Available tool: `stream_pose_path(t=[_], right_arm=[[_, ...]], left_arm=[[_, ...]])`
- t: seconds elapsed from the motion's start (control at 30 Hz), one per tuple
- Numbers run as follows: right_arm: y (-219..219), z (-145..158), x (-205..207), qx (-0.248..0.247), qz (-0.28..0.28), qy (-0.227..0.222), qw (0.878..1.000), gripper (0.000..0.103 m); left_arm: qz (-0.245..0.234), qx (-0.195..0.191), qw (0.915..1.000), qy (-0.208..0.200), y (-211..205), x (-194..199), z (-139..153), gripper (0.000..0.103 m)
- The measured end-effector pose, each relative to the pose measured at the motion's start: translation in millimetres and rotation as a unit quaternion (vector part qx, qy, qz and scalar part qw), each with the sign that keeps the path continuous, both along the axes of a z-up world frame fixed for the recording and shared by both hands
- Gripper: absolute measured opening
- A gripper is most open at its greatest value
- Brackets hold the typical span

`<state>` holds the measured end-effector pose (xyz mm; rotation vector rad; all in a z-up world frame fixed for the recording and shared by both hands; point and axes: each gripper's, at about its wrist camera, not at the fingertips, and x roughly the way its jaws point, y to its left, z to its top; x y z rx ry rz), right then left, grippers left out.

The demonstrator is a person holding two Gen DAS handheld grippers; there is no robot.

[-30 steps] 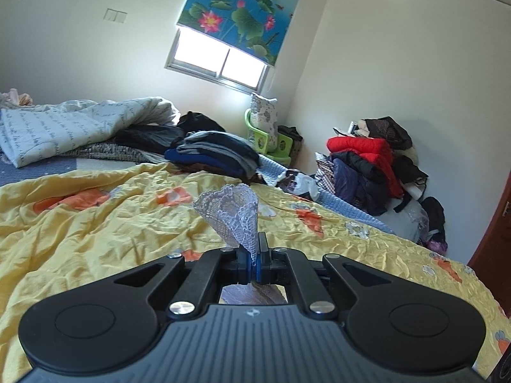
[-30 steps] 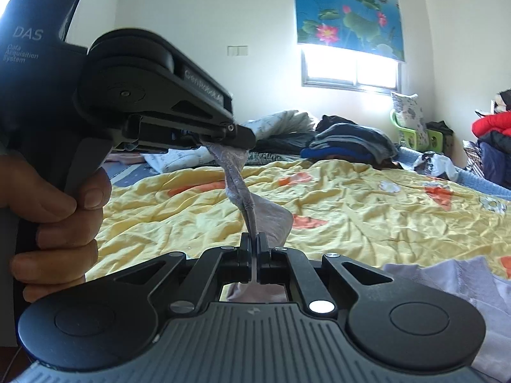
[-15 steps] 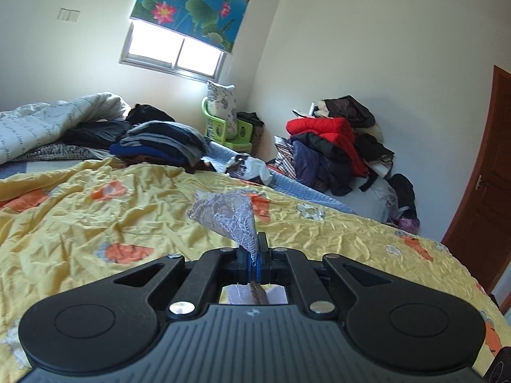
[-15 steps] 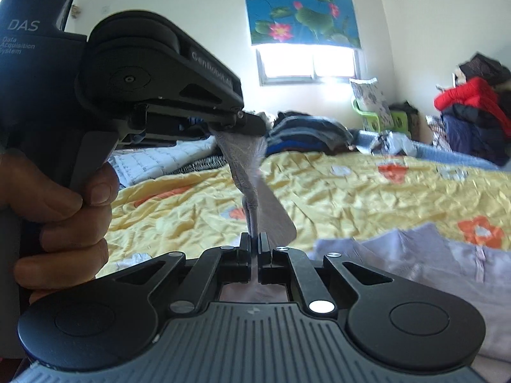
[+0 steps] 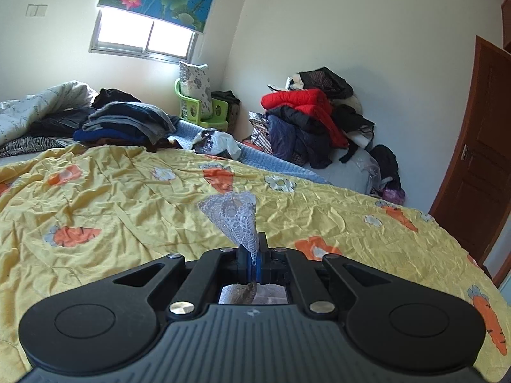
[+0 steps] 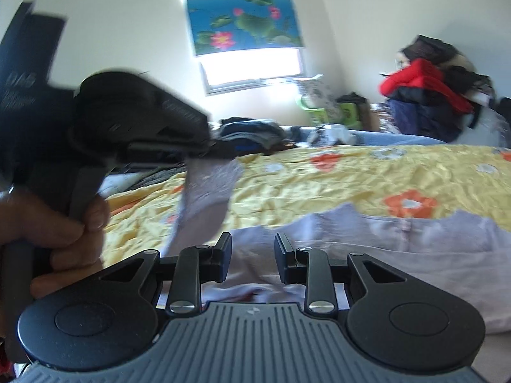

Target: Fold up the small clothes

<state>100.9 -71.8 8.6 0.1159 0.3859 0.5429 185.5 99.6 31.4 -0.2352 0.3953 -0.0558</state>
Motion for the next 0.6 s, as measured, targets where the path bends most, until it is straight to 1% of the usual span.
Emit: stream_pose_path(t=[0.07, 0.17, 0.3, 0.37, 0.47, 0.6], right_arm=[[-13.8, 0.2, 4.7, 0.013, -0.023, 0.005, 1.0, 0.032], [-35.7, -1.1, 15.4, 0.051, -0.046, 0.026, 0.997, 0.034], [-55.8, -10.8, 27.8, 0.106, -0.043, 0.069, 0.991, 0.041], [-63.1, -20.2, 33.6, 0.135, -0.045, 0.092, 0.986, 0.043], [-71.9, -32.8, 40.6, 0.176, -0.044, 0.123, 0.976, 0.043], [-83.4, -40.6, 45.7, 0.231, -0.04, 0.144, 0.961, 0.043]], left_arm=[[-0.01, 0.003, 0.9999, 0.006, -9.9, 1.4, -3.4, 0.003], [-0.026, 0.006, 0.9995, 0.016, -25.7, 3.6, -9.1, 0.003], [-0.044, 0.005, 0.9987, 0.027, -42.7, 4.3, -14.5, 0.003], [-0.051, 0.005, 0.9982, 0.03, -49.8, 4.6, -16.1, 0.003], [-0.06, 0.008, 0.9976, 0.035, -59.8, 4.9, -17.2, 0.003], [-0.068, 0.004, 0.9967, 0.043, -69.3, 8.1, -19.2, 0.003]])
